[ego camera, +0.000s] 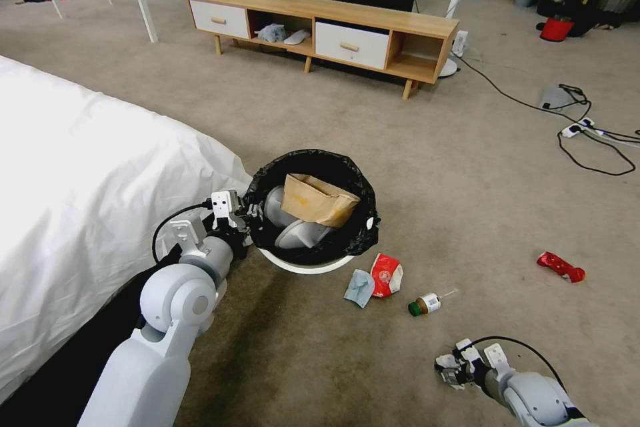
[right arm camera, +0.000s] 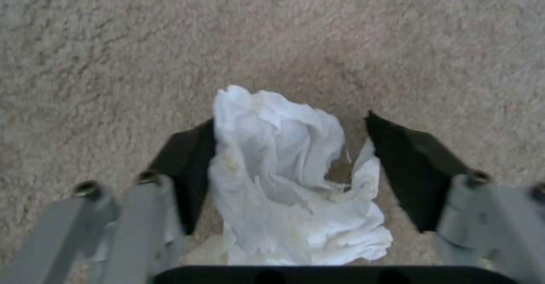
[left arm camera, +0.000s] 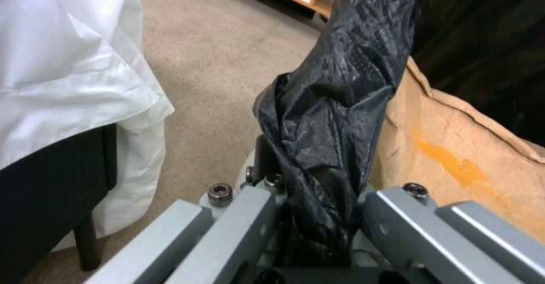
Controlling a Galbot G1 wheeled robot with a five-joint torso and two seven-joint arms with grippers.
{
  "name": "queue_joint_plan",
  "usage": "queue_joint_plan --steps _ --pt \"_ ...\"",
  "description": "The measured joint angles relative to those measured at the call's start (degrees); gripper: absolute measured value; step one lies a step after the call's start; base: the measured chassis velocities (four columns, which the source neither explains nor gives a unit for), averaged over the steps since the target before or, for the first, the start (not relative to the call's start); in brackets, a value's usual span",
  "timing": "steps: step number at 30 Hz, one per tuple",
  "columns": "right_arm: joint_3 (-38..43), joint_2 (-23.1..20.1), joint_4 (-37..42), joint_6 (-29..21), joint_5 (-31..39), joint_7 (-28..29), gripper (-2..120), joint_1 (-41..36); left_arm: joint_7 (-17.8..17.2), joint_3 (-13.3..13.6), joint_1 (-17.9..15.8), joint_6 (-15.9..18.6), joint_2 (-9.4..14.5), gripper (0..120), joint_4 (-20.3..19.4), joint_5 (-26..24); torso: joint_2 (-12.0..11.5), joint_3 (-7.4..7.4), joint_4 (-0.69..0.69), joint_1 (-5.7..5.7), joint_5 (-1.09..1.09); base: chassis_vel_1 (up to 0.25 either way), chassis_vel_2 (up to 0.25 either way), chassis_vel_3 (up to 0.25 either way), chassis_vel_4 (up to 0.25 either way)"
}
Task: Pick up the trash bin and place the garbage on the floor into it.
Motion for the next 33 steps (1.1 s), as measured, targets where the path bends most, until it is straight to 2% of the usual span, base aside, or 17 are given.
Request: queue_joint_plan --steps 1,2,4,5,7,8,10,11,13,14,16,26,33 --pt "-0.1 0.0 -0.2 0.1 0.0 0.0 56 0.2 0.0 0.0 0.0 0.0 0.0 2 0.0 0.0 0.0 0.0 0.0 0.0 0.0 0.0 0.0 0.0 0.0" --pt "-0.1 0.0 -0.2 0.1 0.0 0.0 56 0.2 0.0 0.0 0.0 0.0 0.0 2 0.0 0.0 0.0 0.0 0.0 0.0 0.0 0.0 0.0 0.0 0.0" --pt "-0.2 0.0 -0.4 0.4 0.1 0.0 42 0.5 0.0 0.0 0.0 0.0 0.0 2 0.1 0.0 0.0 0.0 0.01 0.0 0.0 0.0 0.0 0.0 0.0" --pt "-0.2 0.0 -0.4 0.4 0.1 0.0 42 0.5 0.0 0.0 0.0 0.0 0.0 2 0.1 0.0 0.0 0.0 0.01 0.0 0.0 0.0 0.0 0.0 0.0" --pt "-0.3 0.0 -0.5 0.6 0.1 0.0 32 0.7 0.0 0.0 -0.1 0.0 0.0 2 0.1 0.1 0.0 0.0 0.01 0.0 0.0 0.0 0.0 0.0 0.0" --pt "-0.3 0.0 -0.5 0.6 0.1 0.0 32 0.7 0.0 0.0 -0.1 0.0 0.0 2 0.1 0.1 0.0 0.0 0.01 0.0 0.0 0.0 0.0 0.0 0.0" --pt "-0.3 0.0 -0.6 0.8 0.1 0.1 21 0.9 0.1 0.0 -0.2 0.0 0.0 2 0.2 0.1 0.0 0.0 0.0 0.0 0.0 0.0 0.0 0.0 0.0" --pt "-0.3 0.0 -0.6 0.8 0.1 0.1 21 0.9 0.1 0.0 -0.2 0.0 0.0 2 0.2 0.1 0.0 0.0 0.0 0.0 0.0 0.0 0.0 0.0 0.0" --pt "-0.3 0.0 -0.6 0.8 0.1 0.1 11 0.9 0.1 0.0 -0.3 0.0 -0.1 2 0.3 0.1 0.0 0.0 0.0 0.0 0.0 0.0 0.0 0.0 0.0" --pt "-0.3 0.0 -0.6 0.8 0.1 0.1 11 0.9 0.1 0.0 -0.3 0.0 -0.1 2 0.3 0.1 0.0 0.0 0.0 0.0 0.0 0.0 0.0 0.0 0.0" --pt "-0.1 -0.1 -0.4 0.9 0.1 0.1 0 0.9 0.2 0.0 -0.4 0.0 -0.2 2 0.5 0.1 0.0 0.0 0.0 0.0 0.01 0.0 0.0 0.0 0.0" --pt "2.5 -1.6 3.5 0.9 0.4 0.0 0 -0.3 0.2 0.1 -0.9 -0.1 -0.2 2 0.8 0.1 0.0 0.0 0.0 0.0 0.0 0.0 0.0 0.0 0.0" --pt "5.5 -2.8 9.1 1.1 1.5 -0.2 0 -1.5 0.2 0.5 -1.2 -0.1 -0.7 2 1.1 0.2 0.0 0.0 0.0 0.0 0.0 0.0 0.0 0.0 0.0"
